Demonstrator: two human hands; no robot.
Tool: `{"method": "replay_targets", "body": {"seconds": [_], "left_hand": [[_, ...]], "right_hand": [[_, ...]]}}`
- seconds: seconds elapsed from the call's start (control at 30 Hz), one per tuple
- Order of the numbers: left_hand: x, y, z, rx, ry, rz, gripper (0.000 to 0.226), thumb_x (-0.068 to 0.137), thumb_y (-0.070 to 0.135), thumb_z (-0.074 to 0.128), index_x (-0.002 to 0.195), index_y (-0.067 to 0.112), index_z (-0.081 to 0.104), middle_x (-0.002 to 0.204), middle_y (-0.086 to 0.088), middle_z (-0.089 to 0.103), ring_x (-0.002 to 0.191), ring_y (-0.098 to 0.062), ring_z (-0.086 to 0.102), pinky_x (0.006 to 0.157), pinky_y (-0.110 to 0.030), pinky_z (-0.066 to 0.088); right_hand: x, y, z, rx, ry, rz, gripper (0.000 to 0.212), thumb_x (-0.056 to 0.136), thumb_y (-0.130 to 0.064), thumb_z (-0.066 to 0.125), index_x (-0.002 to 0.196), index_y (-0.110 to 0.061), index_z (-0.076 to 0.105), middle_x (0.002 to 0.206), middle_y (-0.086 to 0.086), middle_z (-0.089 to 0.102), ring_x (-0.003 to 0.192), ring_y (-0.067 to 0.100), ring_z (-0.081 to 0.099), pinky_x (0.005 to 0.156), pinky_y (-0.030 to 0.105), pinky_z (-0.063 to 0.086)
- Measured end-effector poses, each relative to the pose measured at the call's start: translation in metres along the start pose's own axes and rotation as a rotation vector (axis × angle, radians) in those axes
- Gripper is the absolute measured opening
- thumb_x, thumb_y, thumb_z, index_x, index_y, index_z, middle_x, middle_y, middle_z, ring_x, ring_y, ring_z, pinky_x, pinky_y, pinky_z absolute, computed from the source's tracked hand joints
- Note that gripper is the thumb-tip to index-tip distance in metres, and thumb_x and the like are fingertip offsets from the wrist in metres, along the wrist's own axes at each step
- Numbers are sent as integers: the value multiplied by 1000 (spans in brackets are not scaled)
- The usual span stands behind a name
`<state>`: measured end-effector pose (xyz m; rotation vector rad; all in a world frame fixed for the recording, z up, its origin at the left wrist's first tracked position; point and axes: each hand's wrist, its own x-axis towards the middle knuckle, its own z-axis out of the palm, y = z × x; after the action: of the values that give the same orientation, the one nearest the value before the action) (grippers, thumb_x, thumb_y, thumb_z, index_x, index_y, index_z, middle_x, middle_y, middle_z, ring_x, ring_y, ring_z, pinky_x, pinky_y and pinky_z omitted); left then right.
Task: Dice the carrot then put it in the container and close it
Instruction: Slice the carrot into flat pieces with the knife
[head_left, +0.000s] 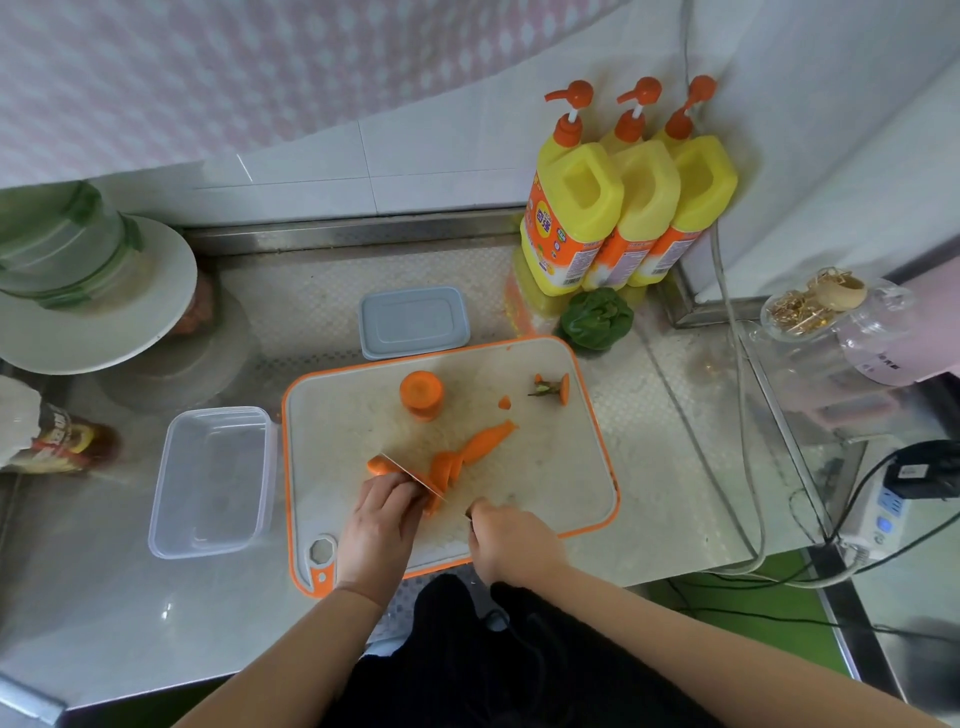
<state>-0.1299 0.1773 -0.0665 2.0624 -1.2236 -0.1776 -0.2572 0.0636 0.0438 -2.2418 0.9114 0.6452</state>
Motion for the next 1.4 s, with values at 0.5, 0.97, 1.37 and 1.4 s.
{"method": "replay_targets", "body": {"seconds": [0.5, 0.97, 1.37, 1.4], "left_hand": [[-1, 0, 1, -11, -16, -36, 29, 93, 28, 51, 96, 9, 73, 103, -2, 66, 99, -18, 53, 90, -17, 38], [-1, 0, 1, -10, -1, -14, 26, 93, 28, 53, 94, 11, 72, 103, 1, 64, 97, -18, 54, 90, -17, 39], [-1, -4, 5, 19, 40, 3, 44, 102, 40, 43, 93, 9, 72, 102, -3, 64, 94, -23, 56, 86, -24, 44], [-1, -3, 5, 21, 39, 4, 41, 101, 38, 45, 92, 9, 73, 101, -3, 65, 93, -22, 56, 87, -24, 44]], "right_hand": [[13, -13, -4, -81, -19, 0, 15, 92, -3, 47, 107, -6, 51, 84, 6, 50, 82, 27, 55, 66, 33, 39], [18, 3, 3, -54, -78, 60, 17, 96, -8, 45, 111, -5, 53, 107, 13, 62, 102, 30, 61, 75, 35, 44], [37, -2, 17, -54, -11, 100, 22, 98, -9, 42, 116, -7, 55, 114, 12, 63, 107, 30, 60, 86, 36, 48], [38, 0, 17, -34, -9, 107, 22, 98, -10, 42, 116, -7, 55, 114, 12, 63, 107, 30, 60, 86, 36, 47]]}}
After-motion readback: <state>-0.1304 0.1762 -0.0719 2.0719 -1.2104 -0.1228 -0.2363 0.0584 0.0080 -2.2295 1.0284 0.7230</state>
